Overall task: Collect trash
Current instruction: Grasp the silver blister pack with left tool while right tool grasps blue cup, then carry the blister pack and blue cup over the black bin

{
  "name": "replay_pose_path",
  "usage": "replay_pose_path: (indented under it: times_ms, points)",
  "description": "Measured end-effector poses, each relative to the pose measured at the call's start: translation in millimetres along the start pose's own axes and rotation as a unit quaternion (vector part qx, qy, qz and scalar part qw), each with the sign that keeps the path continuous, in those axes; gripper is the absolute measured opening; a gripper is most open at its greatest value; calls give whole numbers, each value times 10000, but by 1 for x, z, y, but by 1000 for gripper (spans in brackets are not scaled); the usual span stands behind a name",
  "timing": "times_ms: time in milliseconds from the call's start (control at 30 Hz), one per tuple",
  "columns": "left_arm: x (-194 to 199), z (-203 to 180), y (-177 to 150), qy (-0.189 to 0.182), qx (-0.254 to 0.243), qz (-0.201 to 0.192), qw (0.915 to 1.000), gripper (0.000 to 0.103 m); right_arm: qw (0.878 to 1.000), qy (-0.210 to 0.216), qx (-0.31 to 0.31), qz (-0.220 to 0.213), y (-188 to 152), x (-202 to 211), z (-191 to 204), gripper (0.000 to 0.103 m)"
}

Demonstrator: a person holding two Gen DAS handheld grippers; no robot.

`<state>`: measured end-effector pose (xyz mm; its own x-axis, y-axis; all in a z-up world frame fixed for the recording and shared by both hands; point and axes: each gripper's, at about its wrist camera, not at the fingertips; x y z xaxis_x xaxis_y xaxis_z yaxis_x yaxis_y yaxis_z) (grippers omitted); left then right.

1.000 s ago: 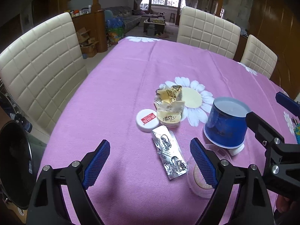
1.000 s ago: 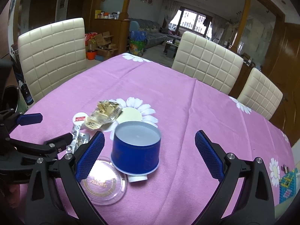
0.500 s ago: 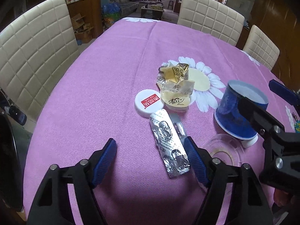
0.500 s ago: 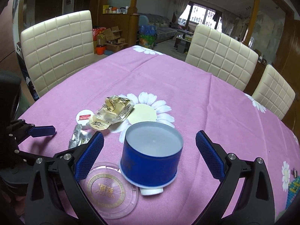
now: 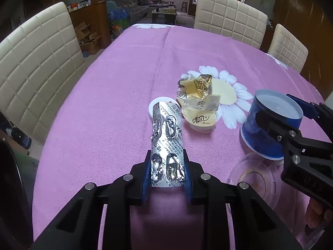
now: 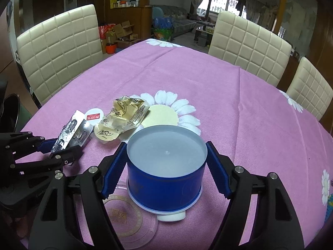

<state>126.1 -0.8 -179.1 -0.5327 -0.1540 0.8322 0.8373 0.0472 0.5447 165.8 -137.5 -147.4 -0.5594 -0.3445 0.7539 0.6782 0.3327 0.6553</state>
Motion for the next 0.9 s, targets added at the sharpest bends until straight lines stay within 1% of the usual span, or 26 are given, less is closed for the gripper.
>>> replay_pose_path:
  times_ms: [233, 433, 533, 700, 900]
  points:
    - [16, 6, 3, 59, 17, -281, 9996, 26, 9998, -82, 157, -122, 2, 12, 9, 74]
    - [29, 18, 2, 76, 133, -411, 9990, 26, 9992, -133, 257, -272, 4, 28, 20, 74]
    - [37, 26, -1, 102, 198, -468, 9987, 26, 9985, -116, 401, -347, 4, 38, 32, 74]
    - [51, 43, -9, 191, 310, -541, 9979, 26, 9971, 37, 647, -410, -2, 52, 57, 74]
    - [61, 60, -24, 320, 458, -524, 9971, 26, 9953, 287, 883, -290, -21, 57, 87, 74]
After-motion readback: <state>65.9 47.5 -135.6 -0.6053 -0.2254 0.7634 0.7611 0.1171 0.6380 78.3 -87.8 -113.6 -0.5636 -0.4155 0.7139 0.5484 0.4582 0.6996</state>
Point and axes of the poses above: each gripper's, at about its wrist camera, not at the fingertips, and x roughly against the way its jaws point, z to its left, y to its top, and after that the axes turned 12 degrees about y, right-handed
